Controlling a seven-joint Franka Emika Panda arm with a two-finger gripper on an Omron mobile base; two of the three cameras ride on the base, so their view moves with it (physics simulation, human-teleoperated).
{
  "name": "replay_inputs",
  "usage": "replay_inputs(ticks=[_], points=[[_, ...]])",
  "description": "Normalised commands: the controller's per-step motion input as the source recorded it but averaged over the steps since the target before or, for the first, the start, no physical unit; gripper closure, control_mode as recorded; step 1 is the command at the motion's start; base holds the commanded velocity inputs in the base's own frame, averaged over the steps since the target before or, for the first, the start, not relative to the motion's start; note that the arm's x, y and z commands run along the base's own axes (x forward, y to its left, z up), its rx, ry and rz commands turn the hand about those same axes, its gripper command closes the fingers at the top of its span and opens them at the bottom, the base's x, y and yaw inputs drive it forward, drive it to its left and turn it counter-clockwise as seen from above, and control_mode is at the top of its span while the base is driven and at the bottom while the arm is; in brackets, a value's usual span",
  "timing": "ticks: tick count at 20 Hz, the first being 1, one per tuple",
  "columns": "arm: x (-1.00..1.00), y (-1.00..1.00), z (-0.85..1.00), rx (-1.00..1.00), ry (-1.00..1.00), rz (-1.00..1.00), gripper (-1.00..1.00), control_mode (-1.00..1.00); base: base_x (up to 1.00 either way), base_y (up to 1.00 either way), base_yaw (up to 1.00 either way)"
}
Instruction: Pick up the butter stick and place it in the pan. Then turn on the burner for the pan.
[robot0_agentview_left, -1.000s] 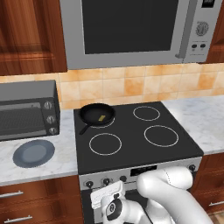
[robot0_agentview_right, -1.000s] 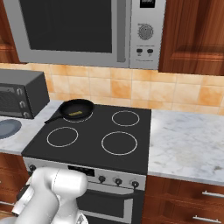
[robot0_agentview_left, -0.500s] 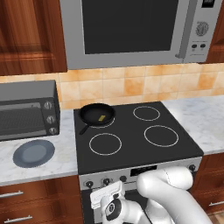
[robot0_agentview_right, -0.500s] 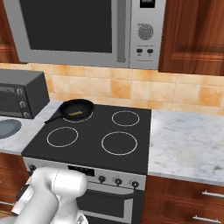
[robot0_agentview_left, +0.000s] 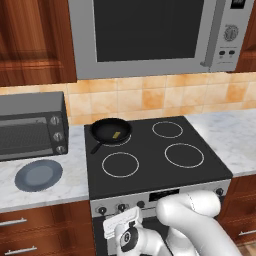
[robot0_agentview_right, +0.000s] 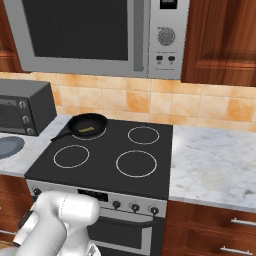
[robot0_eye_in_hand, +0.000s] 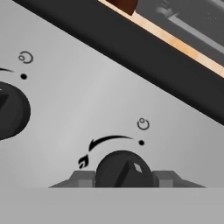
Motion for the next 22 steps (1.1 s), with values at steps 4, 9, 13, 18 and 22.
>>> replay_inputs(ticks=[4,9,13,18,22], points=[[0.07,-0.14,0.08,-0.09,0.08,0.0,1.0,-1.0,0.0,0.0,0.0],[0.09,-0.13,0.12,-0.1,0.14,0.0,1.0,-1.0,0.0,0.0,0.0],[0.09,-0.13,0.04,-0.13,0.14,0.0,1.0,-1.0,0.0,0.0,0.0],[0.13,-0.11,0.0,-0.14,0.11,0.0,1.0,-1.0,0.0,0.0,0.0],[0.16,-0.14,0.0,-0.14,0.05,0.0,1.0,-1.0,0.0,0.0,0.0]])
